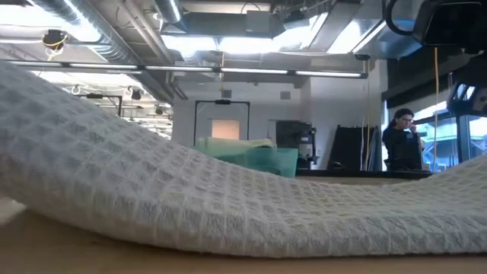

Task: Fold microfiber towels
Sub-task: Fold the gray towel

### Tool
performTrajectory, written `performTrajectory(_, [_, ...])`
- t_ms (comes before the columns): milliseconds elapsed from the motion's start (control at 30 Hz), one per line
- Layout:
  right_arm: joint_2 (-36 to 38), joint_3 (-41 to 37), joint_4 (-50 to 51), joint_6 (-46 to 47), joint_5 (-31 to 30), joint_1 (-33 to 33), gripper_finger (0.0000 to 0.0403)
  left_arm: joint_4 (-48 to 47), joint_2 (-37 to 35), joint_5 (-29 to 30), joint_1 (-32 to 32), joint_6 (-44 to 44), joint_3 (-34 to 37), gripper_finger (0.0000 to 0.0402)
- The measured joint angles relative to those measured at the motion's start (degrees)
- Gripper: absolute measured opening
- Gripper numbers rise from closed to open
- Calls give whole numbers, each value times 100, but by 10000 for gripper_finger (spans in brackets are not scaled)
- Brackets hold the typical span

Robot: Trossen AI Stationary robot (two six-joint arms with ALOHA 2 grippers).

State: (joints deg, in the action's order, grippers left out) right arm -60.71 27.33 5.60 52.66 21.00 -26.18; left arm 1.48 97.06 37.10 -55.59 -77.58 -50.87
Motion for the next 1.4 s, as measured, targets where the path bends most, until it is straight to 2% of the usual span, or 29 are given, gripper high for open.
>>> performTrajectory(200, [0,0,-98,78,-210,1,181,72,0,-417,0,-2,0,59])
performTrajectory(367, [0,0,-102,157,-244,0,181,72,0,-492,2,-26,0,50])
performTrajectory(633, [-159,0,-186,1412,102,-1,181,70,-2,-489,20,-26,0,48])
performTrajectory(733, [-395,1,-578,2165,390,1,181,70,-2,-461,20,-28,0,48])
performTrajectory(833, [-806,2,-802,2533,651,-18,181,41,-2,-325,20,-28,0,48])
performTrajectory(967, [-1396,1,-1038,2834,365,-76,181,-102,-2,-280,99,-33,0,48])
performTrajectory(1100, [-1900,0,-1809,3157,16,-76,181,-102,-2,-306,215,-34,0,48])
performTrajectory(1400, [-2582,2,-2320,3429,-136,-99,181,-101,-2,-347,400,-33,0,48])
